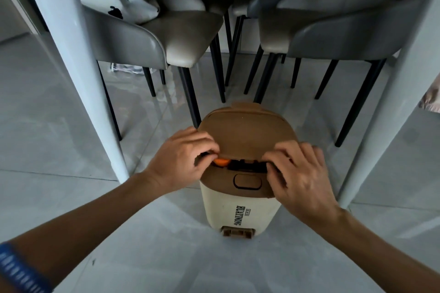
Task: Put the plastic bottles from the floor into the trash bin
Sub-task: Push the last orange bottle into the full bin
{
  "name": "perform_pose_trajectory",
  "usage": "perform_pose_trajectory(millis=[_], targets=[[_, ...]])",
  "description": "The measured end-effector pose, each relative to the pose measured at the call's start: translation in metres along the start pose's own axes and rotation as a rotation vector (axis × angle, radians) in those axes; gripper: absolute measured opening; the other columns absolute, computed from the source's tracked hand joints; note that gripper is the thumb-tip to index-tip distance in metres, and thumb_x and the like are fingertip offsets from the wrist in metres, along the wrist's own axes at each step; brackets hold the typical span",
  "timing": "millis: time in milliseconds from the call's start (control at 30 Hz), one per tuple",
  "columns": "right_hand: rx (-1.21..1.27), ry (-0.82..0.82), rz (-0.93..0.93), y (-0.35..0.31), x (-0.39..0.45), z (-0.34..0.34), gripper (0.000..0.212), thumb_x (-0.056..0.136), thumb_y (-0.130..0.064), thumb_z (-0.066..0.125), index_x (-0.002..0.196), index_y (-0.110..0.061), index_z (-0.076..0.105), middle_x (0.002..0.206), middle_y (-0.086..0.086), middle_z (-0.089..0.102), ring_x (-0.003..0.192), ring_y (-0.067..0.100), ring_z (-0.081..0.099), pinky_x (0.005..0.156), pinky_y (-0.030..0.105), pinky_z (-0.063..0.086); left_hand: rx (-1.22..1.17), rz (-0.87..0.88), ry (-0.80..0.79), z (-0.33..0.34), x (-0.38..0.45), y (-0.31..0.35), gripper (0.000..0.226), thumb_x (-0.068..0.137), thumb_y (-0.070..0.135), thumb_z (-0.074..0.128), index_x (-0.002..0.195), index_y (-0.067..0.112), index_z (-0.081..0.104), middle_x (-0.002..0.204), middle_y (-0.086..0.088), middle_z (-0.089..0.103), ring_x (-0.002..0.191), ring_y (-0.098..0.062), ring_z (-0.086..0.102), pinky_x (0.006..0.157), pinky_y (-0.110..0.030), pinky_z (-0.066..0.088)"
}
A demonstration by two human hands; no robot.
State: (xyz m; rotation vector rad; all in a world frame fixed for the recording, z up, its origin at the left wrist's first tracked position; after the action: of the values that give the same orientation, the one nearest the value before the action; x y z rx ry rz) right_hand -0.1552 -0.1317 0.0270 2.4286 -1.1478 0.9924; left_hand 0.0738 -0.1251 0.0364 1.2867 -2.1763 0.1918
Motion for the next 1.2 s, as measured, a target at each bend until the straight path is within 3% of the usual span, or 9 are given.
perform_pose_trajectory(millis=[100, 200, 333, 467, 667, 833, 900, 1100, 1200], targets=[[0.107, 0.038, -0.021, -0.008, 0.012, -0.009, 0.006, 0.082, -0.009, 0.065, 0.086, -0.012, 0.063, 0.084, 0.004, 0.062, 0.072, 0.023, 0.054, 0.064, 0.037, 0.042, -0.023, -0.13, 0.188, -0.018, 0.029, -0.007, 0.016, 0.089, 0.021, 0.064, 0.097, 0.008, 0.068, 0.091, -0.006, 0.066, 0.083, -0.015, 0.057, 0.073, -0.025, 0.044], [0.257, -0.21, -0.015, -0.018, 0.032, 0.012, 0.019, 0.087, -0.018, 0.061, 0.106, -0.019, 0.061, 0.099, -0.001, 0.065, 0.086, 0.019, 0.059, 0.07, 0.029, 0.047, -0.148, -0.437, 0.325, -0.027, 0.068, -0.026, 0.008, 0.089, 0.017, 0.066, 0.093, 0.012, 0.061, 0.078, 0.006, 0.059, 0.069, -0.008, 0.055, 0.066, -0.028, 0.051], [0.358, -0.539, -0.032, -0.032, 0.055, 0.047, 0.048, 0.092, -0.042, 0.056, 0.137, -0.034, 0.045, 0.14, -0.011, 0.05, 0.121, 0.015, 0.05, 0.096, 0.034, 0.045, -0.357, -0.604, 0.183, -0.007, 0.095, -0.05, 0.027, 0.087, 0.003, 0.057, 0.107, 0.016, 0.069, 0.099, 0.002, 0.069, 0.092, -0.012, 0.065, 0.089, -0.035, 0.056], [0.299, -0.687, -0.035, -0.039, 0.066, 0.064, 0.043, 0.093, -0.048, 0.052, 0.133, -0.033, 0.049, 0.133, -0.006, 0.056, 0.119, 0.019, 0.053, 0.095, 0.041, 0.047, -0.261, -0.509, 0.038, 0.008, 0.079, -0.047, 0.029, 0.087, 0.0, 0.058, 0.107, 0.016, 0.069, 0.104, 0.0, 0.07, 0.095, -0.015, 0.065, 0.088, -0.033, 0.054], [0.363, -0.429, 0.187, -0.006, 0.083, 0.023, 0.03, 0.091, -0.044, 0.056, 0.118, -0.032, 0.053, 0.114, -0.007, 0.059, 0.105, 0.017, 0.057, 0.093, 0.038, 0.046, 0.12, -0.378, -0.584, 0.045, 0.062, -0.048, 0.039, 0.081, 0.018, 0.061, 0.119, 0.026, 0.064, 0.113, -0.008, 0.064, 0.115, -0.029, 0.052, 0.089, -0.037, 0.047], [0.451, -0.094, 0.449, 0.04, 0.087, -0.021, 0.024, 0.085, -0.038, 0.065, 0.109, -0.036, 0.058, 0.093, -0.026, 0.052, 0.087, -0.011, 0.053, 0.078, 0.018, 0.047, 0.485, -0.266, -0.703, 0.068, 0.079, -0.04, 0.042, 0.089, 0.018, 0.058, 0.13, 0.021, 0.058, 0.123, -0.008, 0.062, 0.125, -0.03, 0.041, 0.104, -0.041, 0.036], [0.446, -0.031, 0.478, 0.048, 0.083, -0.033, 0.029, 0.084, -0.034, 0.067, 0.112, -0.028, 0.061, 0.099, -0.018, 0.055, 0.084, -0.012, 0.05, 0.073, 0.011, 0.041, 0.487, -0.274, -0.699, 0.075, 0.082, -0.044, 0.04, 0.089, 0.018, 0.059, 0.128, 0.02, 0.059, 0.119, -0.006, 0.064, 0.12, -0.03, 0.044, 0.103, -0.041, 0.038], [0.602, 0.189, 0.54, 0.068, 0.068, -0.074, 0.022, 0.082, -0.029, 0.059, 0.1, -0.023, 0.069, 0.093, 0.0, 0.067, 0.087, 0.021, 0.064, 0.07, 0.044, 0.059, -0.235, -0.513, -0.407, 0.073, 0.094, -0.04, 0.019, 0.083, 0.023, 0.074, 0.101, 0.021, 0.068, 0.1, 0.0, 0.071, 0.097, -0.018, 0.065, 0.082, -0.031, 0.052], [0.639, 0.08, 0.455, 0.061, 0.053, -0.073, 0.021, 0.085, -0.027, 0.06, 0.104, -0.022, 0.067, 0.098, -0.004, 0.066, 0.092, 0.012, 0.063, 0.07, 0.034, 0.06, -0.508, -0.651, -0.396, 0.068, 0.102, -0.036, 0.022, 0.081, 0.016, 0.077, 0.102, 0.017, 0.07, 0.098, -0.004, 0.072, 0.093, -0.015, 0.067, 0.079, -0.025, 0.053]])
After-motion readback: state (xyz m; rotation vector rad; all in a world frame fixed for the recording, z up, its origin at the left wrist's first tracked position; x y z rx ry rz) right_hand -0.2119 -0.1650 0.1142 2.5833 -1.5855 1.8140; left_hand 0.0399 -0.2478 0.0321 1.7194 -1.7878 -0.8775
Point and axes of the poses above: each hand's wrist, its own x-axis towards the middle knuckle, its own z-axis out of the palm, y = z × x, the point moved 4 cm from there along x, towards the middle knuckle
